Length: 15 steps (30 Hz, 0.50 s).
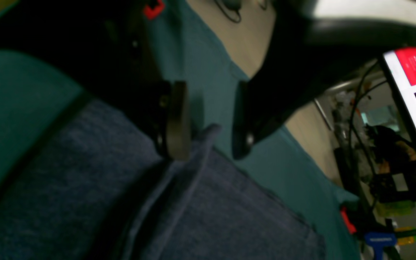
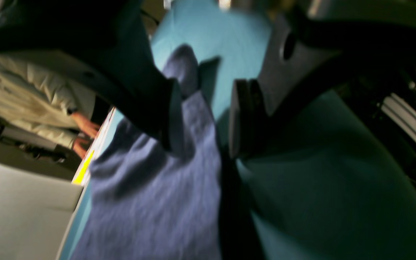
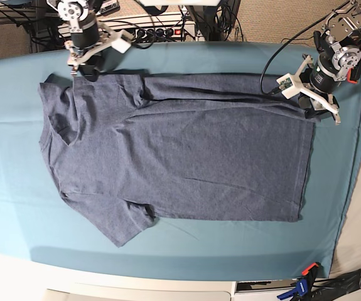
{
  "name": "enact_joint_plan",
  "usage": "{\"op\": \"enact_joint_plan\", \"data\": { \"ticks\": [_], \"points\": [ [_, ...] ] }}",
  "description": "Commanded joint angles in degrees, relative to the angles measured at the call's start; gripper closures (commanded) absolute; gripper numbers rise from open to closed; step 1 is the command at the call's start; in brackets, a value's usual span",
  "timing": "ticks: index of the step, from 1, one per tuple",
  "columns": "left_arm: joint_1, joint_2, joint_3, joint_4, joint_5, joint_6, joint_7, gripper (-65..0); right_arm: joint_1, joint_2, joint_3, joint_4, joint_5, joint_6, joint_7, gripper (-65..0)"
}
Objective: Fold the T-shirt properly
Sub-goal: 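Lift the right gripper off the shirt and move it toward the collar, then lower the right gripper onto the shirt body beside the sleeve seam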
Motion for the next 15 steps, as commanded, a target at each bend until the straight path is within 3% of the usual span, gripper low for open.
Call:
{"op": "enact_joint_plan", "data": {
  "ticks": [1,12,15],
  "points": [
    [-0.42,-1.07,-0.48,0.74,0.66,0.92,-0.13,-21.8,-0.33,0.59,-0.70,0.50,-0.02,0.52,-0.63,-23.0],
    [-0.42,-1.07,-0.48,0.74,0.66,0.92,0.04,-21.8,-0.35,0.48,1.42,-3.96,-1.31,-1.16,-4.13,-23.0],
    [-0.44,-1.07,-0.48,0.74,0.66,0.92,0.04,-21.8,-0.33,0.48,1.42,-4.15,-2.25,-2.97,-4.13,-23.0]
  ]
}}
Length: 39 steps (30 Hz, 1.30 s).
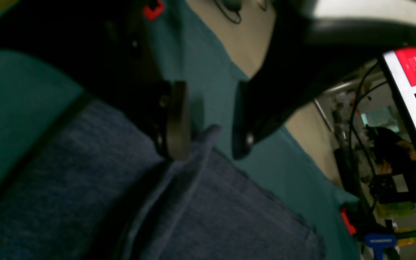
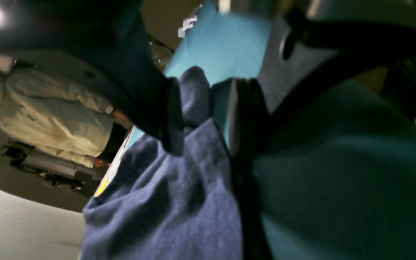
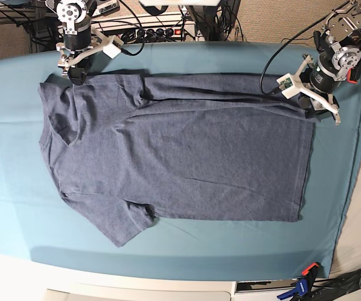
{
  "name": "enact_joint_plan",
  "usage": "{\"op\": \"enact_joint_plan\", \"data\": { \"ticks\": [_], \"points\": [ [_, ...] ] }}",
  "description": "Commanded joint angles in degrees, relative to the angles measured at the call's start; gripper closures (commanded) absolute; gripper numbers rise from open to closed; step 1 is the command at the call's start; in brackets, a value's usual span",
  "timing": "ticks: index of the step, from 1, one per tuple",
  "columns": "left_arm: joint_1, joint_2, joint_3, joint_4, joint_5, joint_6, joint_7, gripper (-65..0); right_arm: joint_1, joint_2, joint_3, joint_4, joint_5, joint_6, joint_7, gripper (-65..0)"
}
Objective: Fold the T-shirt properly
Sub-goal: 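Lower the right gripper onto the shirt body beside the sleeve seam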
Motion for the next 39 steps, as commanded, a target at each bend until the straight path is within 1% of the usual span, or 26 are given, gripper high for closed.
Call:
{"op": "enact_joint_plan", "data": {
  "ticks": [1,6,11,14,15,17,19,22,23,27,30,36,39],
  "points": [
    [-0.42,-1.07,-0.48,0.74,0.68,0.92,-0.17,-21.8,-0.46,0.50,-0.04,0.15,0.42,0.39,-0.20,-23.0],
    [-0.42,-1.07,-0.48,0.74,0.68,0.92,-0.17,-21.8,0.28,0.48,-0.04,0.15,0.39,-0.02,-0.04,-22.4],
    [-0.42,-1.07,-0.48,0.74,0.68,0.92,-0.17,-21.8,1.29,0.48,-0.04,0.15,0.39,-0.48,0.22,-10.6],
    [-0.42,-1.07,-0.48,0.74,0.68,0.92,-0.17,-21.8,1.86,0.48,-0.04,0.17,0.35,-3.39,0.90,-2.2],
    [-0.42,-1.07,-0.48,0.74,0.68,0.92,-0.17,-21.8,2.16,0.48,-0.04,0.17,0.35,-3.87,0.96,0.0],
    [-0.42,-1.07,-0.48,0.74,0.68,0.92,-0.15,-21.8,2.56,0.48,-0.04,0.17,-0.28,-3.91,0.96,0.0],
    [-0.42,-1.07,-0.48,0.74,0.68,0.92,-0.15,-21.8,2.73,0.48,-0.04,0.44,-2.71,-4.33,0.98,0.0],
    [-0.42,-1.07,-0.48,0.74,0.68,0.92,-0.15,-21.8,3.28,0.48,-0.04,1.51,-4.90,-7.78,0.90,0.0],
    [-0.42,-1.07,-0.48,0.74,0.68,0.92,-0.15,-21.8,3.52,0.48,-0.04,1.95,-5.46,-8.17,0.85,0.0],
    [-0.39,-1.07,-0.48,0.74,0.68,0.92,-0.13,-21.7,6.08,0.09,-0.04,2.97,-5.60,-8.44,1.01,0.0],
    [-0.42,-1.07,-0.48,0.74,0.68,0.92,-0.09,-21.8,8.66,-1.40,-0.04,2.97,-4.02,-8.39,2.03,0.0],
    [-0.42,-1.07,-0.48,0.74,0.70,0.94,0.00,-21.8,14.80,-5.27,-0.04,2.97,1.79,-8.07,6.62,0.0],
    [-0.42,-1.09,-0.48,0.74,0.68,0.92,0.02,-21.8,18.01,-7.91,-0.04,2.97,3.82,-5.44,7.37,0.0]
  ]
}}
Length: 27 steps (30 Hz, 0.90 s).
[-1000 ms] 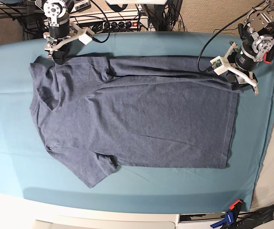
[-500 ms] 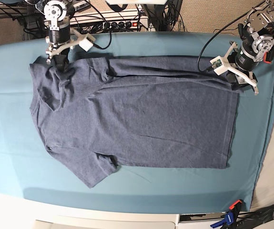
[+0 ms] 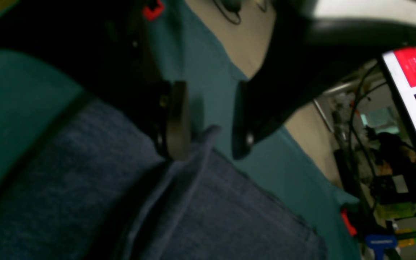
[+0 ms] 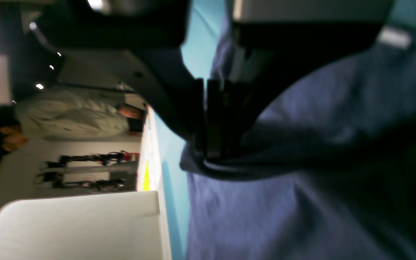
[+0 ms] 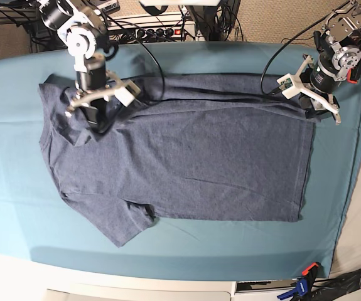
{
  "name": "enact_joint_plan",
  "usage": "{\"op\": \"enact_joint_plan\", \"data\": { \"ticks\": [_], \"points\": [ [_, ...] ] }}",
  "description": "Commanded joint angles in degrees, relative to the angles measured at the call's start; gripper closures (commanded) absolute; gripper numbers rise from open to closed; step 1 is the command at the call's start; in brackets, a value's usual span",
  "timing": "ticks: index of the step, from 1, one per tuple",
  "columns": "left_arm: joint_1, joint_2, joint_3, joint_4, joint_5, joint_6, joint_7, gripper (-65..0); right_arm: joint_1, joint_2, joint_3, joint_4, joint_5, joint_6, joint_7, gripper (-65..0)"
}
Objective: Fold the T-shirt properly
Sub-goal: 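Lower the right gripper onto the shirt body beside the sleeve seam, then pinch the fabric and drag it back toward the shoulder corner with right gripper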
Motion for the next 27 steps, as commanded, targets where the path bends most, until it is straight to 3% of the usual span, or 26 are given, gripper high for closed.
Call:
{"op": "enact_joint_plan", "data": {
  "ticks": [1,8,15,20,25,27],
  "points": [
    [-0.42,-1.07,-0.48,0.74,0.61,0.92,-0.31,-21.8,1.40,-0.35,0.33,1.05,-0.44,-0.50,0.94,0.0],
    [-0.42,-1.07,-0.48,0.74,0.61,0.92,-0.28,-21.8,6.19,-6.14,0.33,1.03,2.08,-0.37,1.57,0.0],
    [-0.42,-1.07,-0.48,0.74,0.61,0.92,-0.28,-21.8,6.64,-8.55,0.33,1.03,4.90,-0.39,1.55,-0.2],
    [-0.42,-1.07,-0.48,0.74,0.61,0.92,-0.28,-21.8,6.64,-8.74,0.33,1.03,5.09,-0.76,1.31,-25.8],
    [-0.42,-1.07,-0.48,0.74,0.61,0.92,-0.31,-21.8,6.69,-8.72,0.37,1.03,4.57,-5.84,1.09,-26.2],
    [-0.42,-1.07,-0.48,0.74,0.61,0.92,-0.31,-21.8,6.67,-8.72,0.85,1.05,4.42,-6.25,0.79,-26.2]
  ]
}}
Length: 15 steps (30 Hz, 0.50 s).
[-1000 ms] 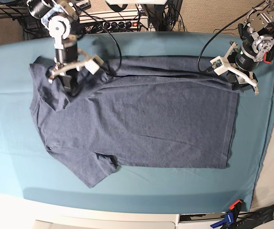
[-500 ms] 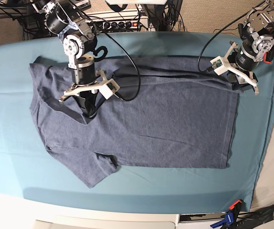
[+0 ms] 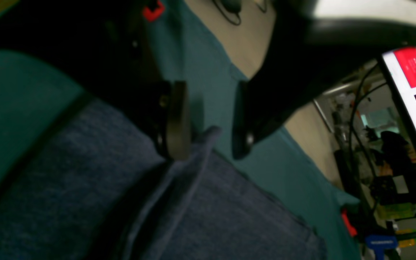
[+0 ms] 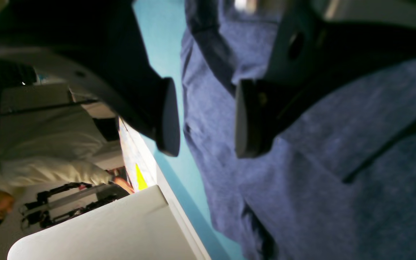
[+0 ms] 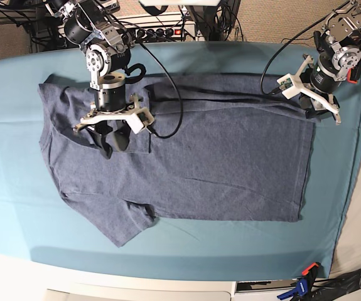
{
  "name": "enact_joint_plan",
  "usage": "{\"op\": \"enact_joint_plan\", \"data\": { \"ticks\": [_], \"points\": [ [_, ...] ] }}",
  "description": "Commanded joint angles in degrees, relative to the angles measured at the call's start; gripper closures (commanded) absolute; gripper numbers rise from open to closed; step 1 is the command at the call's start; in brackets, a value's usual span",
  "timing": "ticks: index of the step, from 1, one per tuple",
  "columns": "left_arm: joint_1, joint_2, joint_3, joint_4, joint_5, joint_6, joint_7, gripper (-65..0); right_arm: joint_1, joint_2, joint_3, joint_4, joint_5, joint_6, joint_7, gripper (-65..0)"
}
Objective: Fold the T-shirt properly
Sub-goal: 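Pinch the fabric and drag it back toward the shoulder corner with right gripper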
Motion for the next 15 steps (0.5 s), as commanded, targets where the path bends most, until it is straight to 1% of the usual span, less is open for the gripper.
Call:
{"op": "enact_joint_plan", "data": {
  "ticks": [1,4,6,9,12,15],
  "points": [
    [-0.42,-1.09,-0.48,0.74,0.68,0.92,-0.35,-21.8,0.55,0.22,0.74,1.05,-1.20,-1.14,0.04,-26.2],
    [-0.42,-1.09,-0.48,0.74,0.68,0.92,-0.33,-21.8,0.50,0.52,1.31,1.05,-1.27,-0.52,-2.89,-26.2],
    [-0.42,-1.09,-0.48,0.74,0.68,0.92,-0.33,-21.8,0.33,1.77,1.29,1.05,-1.22,1.38,-3.87,-26.2],
    [-0.42,-1.09,-0.48,0.74,0.68,0.92,-0.24,-21.8,-0.76,4.48,1.29,1.05,-1.18,1.51,-3.96,-26.2],
    [-0.42,-1.09,-0.48,0.74,0.70,0.90,-0.15,-21.8,-2.78,7.23,1.29,1.05,-1.27,1.51,-5.57,-26.2],
    [-0.42,-1.09,-0.48,0.74,0.70,0.87,-0.11,-21.8,-5.99,10.21,1.29,1.05,-3.87,1.51,-7.43,-26.2]
  ]
}}
